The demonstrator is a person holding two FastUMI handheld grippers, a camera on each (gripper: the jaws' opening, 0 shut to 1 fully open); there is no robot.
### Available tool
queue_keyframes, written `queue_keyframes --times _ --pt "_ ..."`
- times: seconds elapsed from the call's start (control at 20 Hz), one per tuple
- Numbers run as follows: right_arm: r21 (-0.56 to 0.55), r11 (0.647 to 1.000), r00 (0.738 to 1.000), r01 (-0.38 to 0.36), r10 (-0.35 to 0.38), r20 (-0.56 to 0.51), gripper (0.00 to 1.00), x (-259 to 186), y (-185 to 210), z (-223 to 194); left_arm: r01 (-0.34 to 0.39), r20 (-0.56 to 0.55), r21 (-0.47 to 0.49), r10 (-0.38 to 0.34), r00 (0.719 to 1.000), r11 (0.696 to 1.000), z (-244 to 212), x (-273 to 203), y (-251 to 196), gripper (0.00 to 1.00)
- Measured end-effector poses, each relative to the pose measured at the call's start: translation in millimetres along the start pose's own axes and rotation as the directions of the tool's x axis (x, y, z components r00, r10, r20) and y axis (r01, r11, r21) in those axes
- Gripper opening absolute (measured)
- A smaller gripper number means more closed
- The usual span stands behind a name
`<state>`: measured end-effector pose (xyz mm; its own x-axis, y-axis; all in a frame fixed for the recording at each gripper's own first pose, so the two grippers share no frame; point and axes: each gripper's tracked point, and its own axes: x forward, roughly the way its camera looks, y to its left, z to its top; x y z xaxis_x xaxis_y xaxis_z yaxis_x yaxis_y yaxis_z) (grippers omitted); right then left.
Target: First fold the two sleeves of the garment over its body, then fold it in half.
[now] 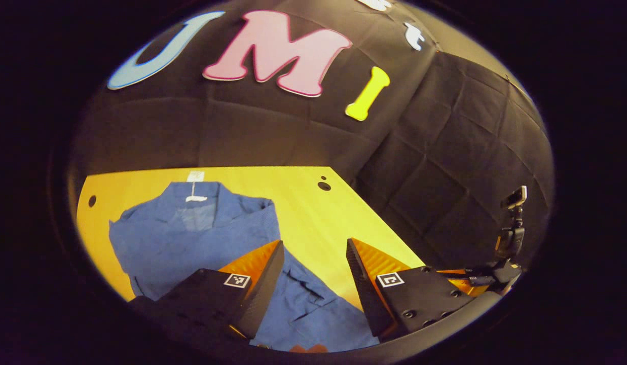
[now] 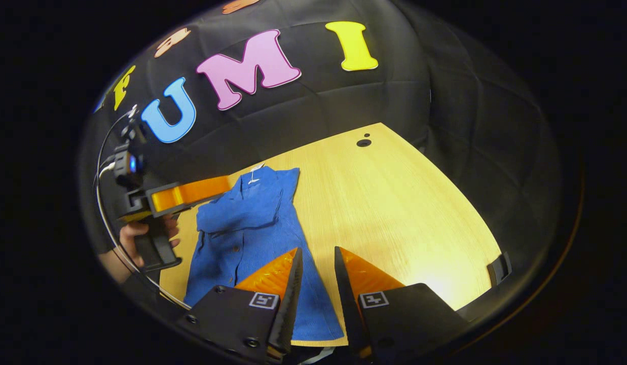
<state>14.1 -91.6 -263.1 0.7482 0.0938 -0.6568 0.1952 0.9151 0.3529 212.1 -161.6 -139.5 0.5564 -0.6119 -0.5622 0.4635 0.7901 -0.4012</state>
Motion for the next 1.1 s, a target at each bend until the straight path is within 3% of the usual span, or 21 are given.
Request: queue_keyframes --times 0.15,0.4,0.45,0.55,0.6,0.7,0.75,0.8,0.85,0.95,1.1 --pt "-0.001 1.000 0.999 -0.019 0.019 -0.045 0.47 -1 4 -20 -0.189 -0.031 -0.032 0.188 0.982 0.981 -57 -67 61 0.75" --pt "-0.035 0.998 0.982 -0.042 0.035 -0.183 0.44 4 8 -75 -0.451 -0.188 -0.109 0.427 0.885 0.886 -174 -163 130 0.75" --pt "-0.042 0.998 0.975 -0.045 0.035 -0.218 0.36 4 8 -87 -0.486 -0.216 -0.134 0.453 0.865 0.863 -192 -174 140 0.75" --pt "-0.071 0.997 0.957 -0.036 0.014 -0.291 0.37 5 7 -111 -0.540 -0.285 -0.183 0.481 0.829 0.822 -228 -186 154 0.75" --pt "-0.086 0.996 0.946 -0.035 0.005 -0.324 0.44 2 6 -122 -0.564 -0.327 -0.199 0.489 0.809 0.801 -247 -189 159 0.75" --pt "-0.101 0.994 0.929 -0.041 0.000 -0.371 0.44 1 5 -135 -0.592 -0.410 -0.207 0.480 0.775 0.779 -278 -195 164 0.75" --pt "-0.112 0.993 0.920 -0.042 -0.006 -0.391 0.44 1 5 -142 -0.600 -0.435 -0.197 0.479 0.763 0.776 -290 -197 165 0.75" --pt "-0.129 0.991 0.911 -0.035 -0.021 -0.412 0.51 1 1 -147 -0.606 -0.461 -0.181 0.477 0.748 0.775 -300 -196 167 0.75" --pt "-0.145 0.989 0.900 -0.027 -0.039 -0.434 0.44 1 -2 -153 -0.611 -0.477 -0.167 0.479 0.737 0.774 -307 -196 169 0.75" --pt "-0.157 0.987 0.880 -0.019 -0.058 -0.471 0.44 1 -6 -162 -0.607 -0.492 -0.154 0.472 0.732 0.780 -313 -192 171 0.75" --pt "-0.154 0.988 0.871 -0.002 -0.073 -0.485 0.44 0 -11 -165 -0.621 -0.482 -0.163 0.487 0.728 0.767 -306 -191 177 0.75"
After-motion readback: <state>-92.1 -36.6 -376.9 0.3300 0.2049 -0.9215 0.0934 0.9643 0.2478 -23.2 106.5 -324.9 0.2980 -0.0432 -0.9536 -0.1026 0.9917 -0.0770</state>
